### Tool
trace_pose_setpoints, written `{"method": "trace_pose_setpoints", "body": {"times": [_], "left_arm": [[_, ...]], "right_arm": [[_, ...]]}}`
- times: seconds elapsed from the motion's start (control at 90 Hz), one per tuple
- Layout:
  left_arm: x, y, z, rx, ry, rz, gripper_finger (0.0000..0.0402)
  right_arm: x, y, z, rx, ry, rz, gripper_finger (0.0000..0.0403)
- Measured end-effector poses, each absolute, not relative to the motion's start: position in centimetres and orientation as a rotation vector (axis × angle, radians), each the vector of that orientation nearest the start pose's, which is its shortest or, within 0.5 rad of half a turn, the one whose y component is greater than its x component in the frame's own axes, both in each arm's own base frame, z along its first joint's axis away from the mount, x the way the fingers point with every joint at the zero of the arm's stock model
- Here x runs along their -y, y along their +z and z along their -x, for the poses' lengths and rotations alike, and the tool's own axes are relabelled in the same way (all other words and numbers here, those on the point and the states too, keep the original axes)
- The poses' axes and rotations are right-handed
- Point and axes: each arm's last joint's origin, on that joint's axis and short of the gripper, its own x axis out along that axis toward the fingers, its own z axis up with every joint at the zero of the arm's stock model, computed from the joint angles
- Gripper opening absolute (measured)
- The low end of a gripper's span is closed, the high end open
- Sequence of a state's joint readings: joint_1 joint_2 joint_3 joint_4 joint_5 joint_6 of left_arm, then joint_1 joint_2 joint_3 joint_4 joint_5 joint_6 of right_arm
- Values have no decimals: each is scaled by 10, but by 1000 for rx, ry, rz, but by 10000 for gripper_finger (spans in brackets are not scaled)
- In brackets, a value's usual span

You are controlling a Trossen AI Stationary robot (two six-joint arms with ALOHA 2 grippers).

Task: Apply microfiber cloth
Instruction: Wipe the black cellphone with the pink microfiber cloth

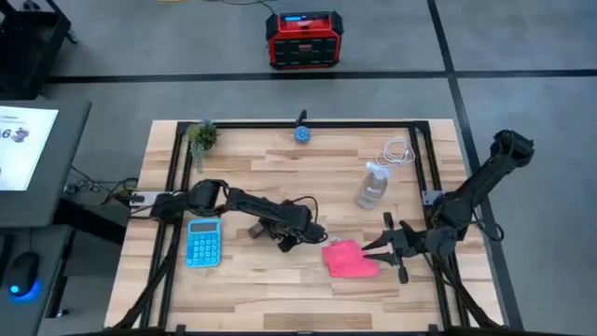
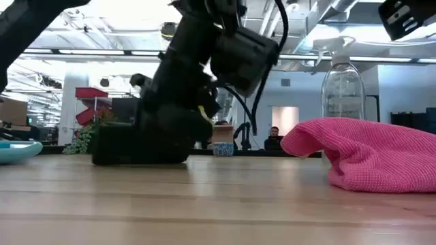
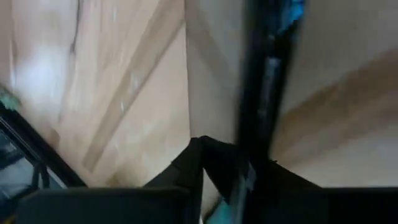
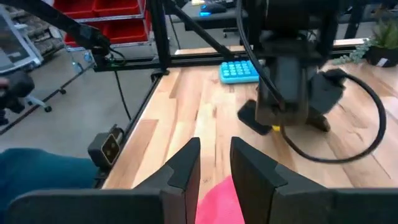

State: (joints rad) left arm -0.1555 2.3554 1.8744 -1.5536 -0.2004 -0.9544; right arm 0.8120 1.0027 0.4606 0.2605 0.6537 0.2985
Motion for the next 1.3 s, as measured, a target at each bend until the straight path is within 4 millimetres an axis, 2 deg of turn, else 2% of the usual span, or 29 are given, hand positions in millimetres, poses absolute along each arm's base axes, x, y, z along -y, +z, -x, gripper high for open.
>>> {"method": "trace_pose_setpoints", "body": {"times": [0.244, 0.4, 0.644, 0.789, 0.967, 1.189, 1.3], "left_arm": [[54, 149, -416, -1690, 833, 304, 169], [55, 155, -422, -1667, 755, 301, 198], [61, 169, -433, -1612, 635, 291, 200], [62, 171, -434, -1629, 574, 298, 200], [58, 172, -435, -1588, 600, 169, 199], [49, 171, -449, -1473, 553, 173, 162], [38, 171, -453, -1441, 562, 204, 139]], "right_arm": [[-137, 225, -154, -233, 123, -106, 75], [-137, 222, -154, -261, 115, -114, 75], [-136, 219, -153, -296, 102, -130, 75], [-136, 219, -153, -296, 102, -130, 75], [-136, 219, -153, -297, 102, -129, 75], [-135, 219, -153, -296, 102, -129, 75], [-135, 219, -153, -296, 102, -130, 75]]}}
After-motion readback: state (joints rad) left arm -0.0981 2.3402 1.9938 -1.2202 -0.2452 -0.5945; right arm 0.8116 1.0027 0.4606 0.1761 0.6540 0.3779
